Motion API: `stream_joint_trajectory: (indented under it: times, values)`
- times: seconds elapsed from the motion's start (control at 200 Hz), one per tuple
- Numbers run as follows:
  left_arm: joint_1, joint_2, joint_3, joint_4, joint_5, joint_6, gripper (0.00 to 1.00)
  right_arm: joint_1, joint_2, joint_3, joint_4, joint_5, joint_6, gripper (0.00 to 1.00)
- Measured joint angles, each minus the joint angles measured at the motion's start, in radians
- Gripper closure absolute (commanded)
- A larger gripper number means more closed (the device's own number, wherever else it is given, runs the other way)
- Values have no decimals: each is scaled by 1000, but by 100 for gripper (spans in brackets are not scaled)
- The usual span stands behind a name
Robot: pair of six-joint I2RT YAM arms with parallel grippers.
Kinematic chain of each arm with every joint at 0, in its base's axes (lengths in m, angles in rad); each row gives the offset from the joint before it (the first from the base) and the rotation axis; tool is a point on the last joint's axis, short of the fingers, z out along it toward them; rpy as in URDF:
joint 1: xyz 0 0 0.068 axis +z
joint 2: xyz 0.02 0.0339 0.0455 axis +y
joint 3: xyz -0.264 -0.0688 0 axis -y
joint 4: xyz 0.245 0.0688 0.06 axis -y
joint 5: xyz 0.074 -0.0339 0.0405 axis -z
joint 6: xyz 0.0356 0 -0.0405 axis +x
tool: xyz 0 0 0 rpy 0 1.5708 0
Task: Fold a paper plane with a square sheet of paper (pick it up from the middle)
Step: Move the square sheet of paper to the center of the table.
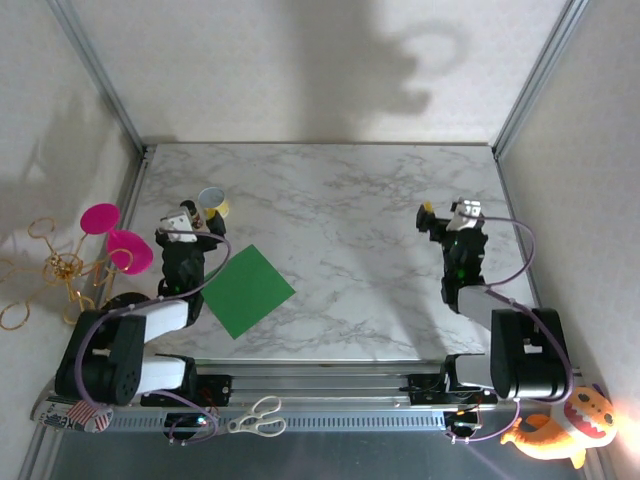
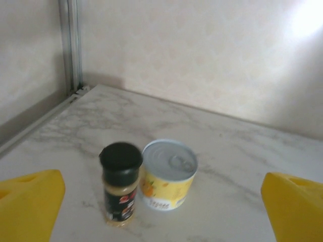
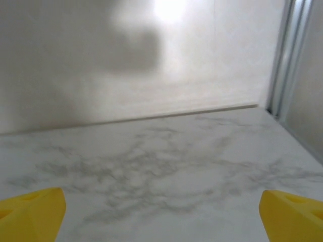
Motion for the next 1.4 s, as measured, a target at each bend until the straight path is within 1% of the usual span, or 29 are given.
stream_joint_trajectory:
  times: [0.065,0.155,0.295,0.33,0.431,0.536,0.636,0.756,0.861,0.941,1.062,1.142,1.397]
  values:
    - [-14,-47,43,-72,-6,-32,1,6,-17,86,-116,-30,63,1]
    - [-31,-97,133,-215,-7,-104,1,29,-12,213,-280,-86,158,1]
    - [-37,-121,256,-414,-3,-221,1,109,50,349,-456,-188,269,1]
    - [-37,-124,274,-455,-3,-245,1,142,80,380,-494,-208,287,1]
    - [-37,-127,305,-560,-2,-291,1,254,185,468,-587,-258,314,7]
    - [-37,-133,308,-639,10,-299,1,392,311,555,-645,-315,335,12]
    - [-37,-146,308,-678,21,-298,1,515,438,653,-687,-355,352,18]
    - [-37,-162,309,-701,23,-298,1,645,592,793,-738,-362,380,26]
    - [-37,-166,318,-727,10,-297,1,739,708,914,-785,-341,403,31]
    - [-37,-167,327,-747,-7,-296,1,783,772,986,-814,-333,418,36]
    - [-36,-175,339,-775,-31,-293,1,817,859,1096,-863,-319,435,44]
    - [-35,-184,342,-780,-37,-293,1,831,909,1157,-893,-319,440,46]
    - [-35,-196,343,-782,-47,-290,1,860,1037,1324,-1025,-319,441,49]
